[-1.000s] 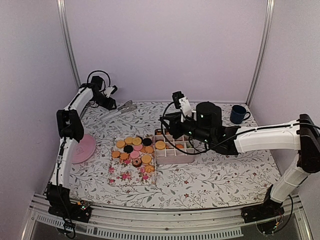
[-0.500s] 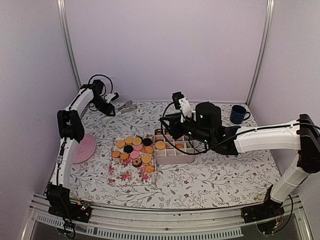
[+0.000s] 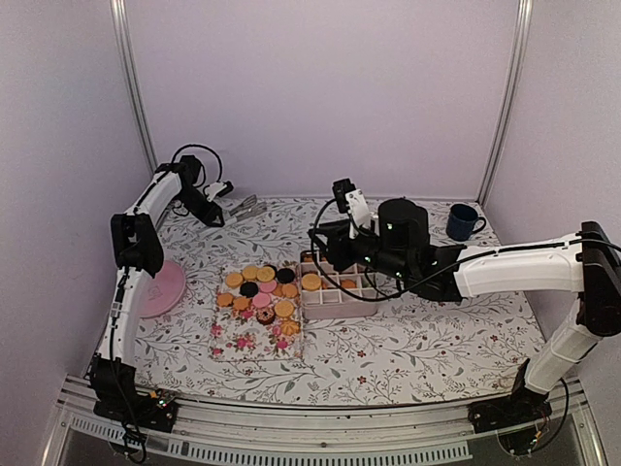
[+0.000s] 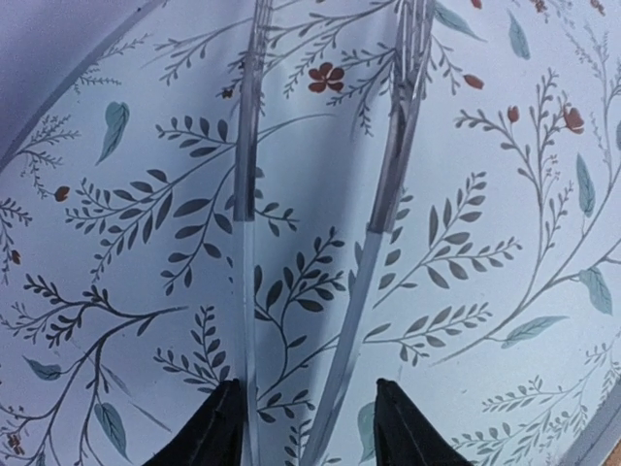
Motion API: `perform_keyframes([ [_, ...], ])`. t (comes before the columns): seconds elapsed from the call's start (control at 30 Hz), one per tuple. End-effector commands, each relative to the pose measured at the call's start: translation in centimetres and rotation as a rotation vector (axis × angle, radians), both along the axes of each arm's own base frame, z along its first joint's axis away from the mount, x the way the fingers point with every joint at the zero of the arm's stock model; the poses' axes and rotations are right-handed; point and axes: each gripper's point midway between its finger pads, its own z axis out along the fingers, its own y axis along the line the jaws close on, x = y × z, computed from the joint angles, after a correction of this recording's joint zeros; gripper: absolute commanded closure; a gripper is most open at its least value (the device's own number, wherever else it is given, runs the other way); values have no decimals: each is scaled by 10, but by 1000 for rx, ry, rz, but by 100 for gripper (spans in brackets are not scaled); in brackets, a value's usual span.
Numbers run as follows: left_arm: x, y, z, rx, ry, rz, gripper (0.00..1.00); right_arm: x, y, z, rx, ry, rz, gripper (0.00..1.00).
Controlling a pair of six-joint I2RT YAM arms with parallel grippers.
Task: Pack the cookies
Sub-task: Pick up the clamp at the corner of the board.
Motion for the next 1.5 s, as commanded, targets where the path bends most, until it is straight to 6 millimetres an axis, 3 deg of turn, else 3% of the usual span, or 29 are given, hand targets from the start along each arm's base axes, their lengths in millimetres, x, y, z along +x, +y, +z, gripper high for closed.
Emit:
perform_keyframes([
  [0.0, -10, -8, 6, -13, 22, -40, 58, -1, 4, 22, 44, -19, 4, 72],
  [0.1, -18, -14, 11, -39, 47, -52, 59, -2, 5, 22, 45, -18, 8, 73],
  [0.3, -35, -27, 32, -123, 85, -88, 50, -2, 4, 21, 46, -15, 6, 73],
  [0.53, -15, -25, 47, -121, 5, -32, 42, -2, 5, 18, 39, -12, 7, 73],
  [0.77, 10, -7, 24, -41, -30, 113, 47, -1, 6, 15, 38, -6, 6, 74],
  [1.1, -2, -20, 3, -36, 27, 56, 71, 0, 5, 15, 39, -2, 0, 74],
  [1.37, -19, -28, -6, -47, 91, 9, 67, -1, 4, 18, 39, -7, -2, 75],
  [1.47, -19, -25, -13, -9, 95, 14, 70, -1, 4, 20, 42, -9, 0, 76],
])
